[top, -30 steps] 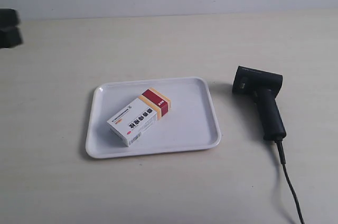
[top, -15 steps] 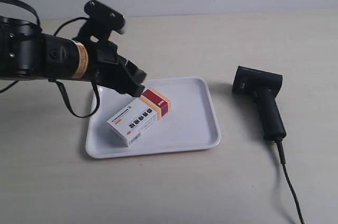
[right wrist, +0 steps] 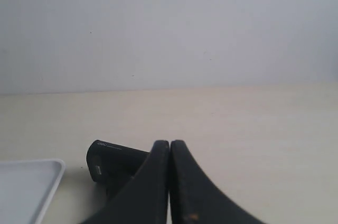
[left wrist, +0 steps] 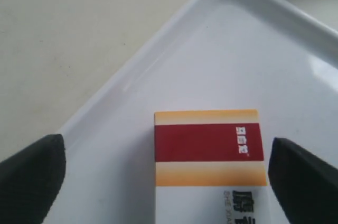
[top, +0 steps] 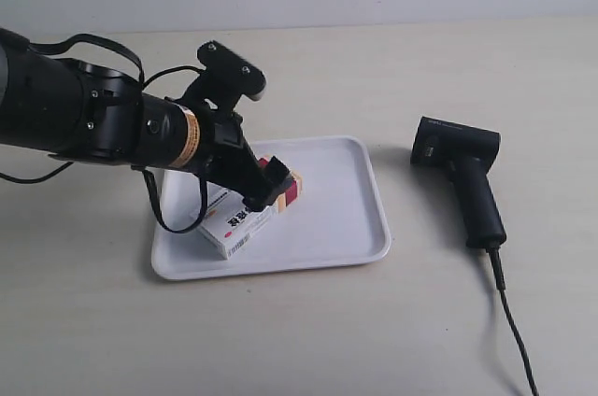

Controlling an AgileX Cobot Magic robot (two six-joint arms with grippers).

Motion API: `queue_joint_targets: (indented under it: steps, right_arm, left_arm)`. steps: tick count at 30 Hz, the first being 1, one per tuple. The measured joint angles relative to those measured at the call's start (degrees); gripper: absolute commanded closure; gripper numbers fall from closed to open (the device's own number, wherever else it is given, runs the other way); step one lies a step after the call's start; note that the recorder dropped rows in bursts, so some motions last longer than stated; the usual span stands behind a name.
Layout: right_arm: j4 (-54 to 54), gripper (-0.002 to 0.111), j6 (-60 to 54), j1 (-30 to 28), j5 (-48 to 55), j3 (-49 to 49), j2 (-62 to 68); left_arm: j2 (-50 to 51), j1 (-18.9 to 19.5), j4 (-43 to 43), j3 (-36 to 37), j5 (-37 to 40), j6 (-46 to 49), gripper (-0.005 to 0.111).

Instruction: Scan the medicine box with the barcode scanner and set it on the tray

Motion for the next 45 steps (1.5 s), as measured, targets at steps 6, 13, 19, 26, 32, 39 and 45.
queue_joint_targets:
  steps: [6, 13, 19, 26, 32, 39, 45]
  right_arm:
    - [0.00, 0.108, 0.00, 0.00, -0.13, 0.00, 0.00]
    - [0.00, 0.108, 0.35, 0.00, -0.13, 0.00, 0.00]
    - [0.00, 0.108, 0.46, 0.00, -0.25, 0.00, 0.00]
    - [0.00, 0.108, 0.46, 0.00, -0.25, 0.00, 0.00]
    - [0.00, 0.108, 0.46, 0.00, -0.25, 0.00, 0.00]
    - [0.00, 0.108, 0.88, 0.00, -0.48, 0.00, 0.00]
    - [0.00, 0.108, 2.70, 0.00, -1.86, 0.00, 0.00]
  left_arm:
    - [0.46, -0.72, 0.66, 0.00, 2.05, 0.00, 0.003]
    - [3.60, -2.69, 1.30, -0.36, 0.45, -0.04, 0.003]
    - [4.43, -2.68, 1.41, -0.36, 0.88, -0.04, 0.003]
    - [4.43, -2.68, 1.59, -0.36, 0.88, -0.04, 0.024]
    - [4.43, -2.68, 2.65, -0.36, 0.77, -0.14, 0.085]
    - [4.43, -2.68, 2.89, -0.36, 0.77, -0.14, 0.107]
    - [2.71, -2.68, 2.89, -0.36, 1.90, -0.19, 0.107]
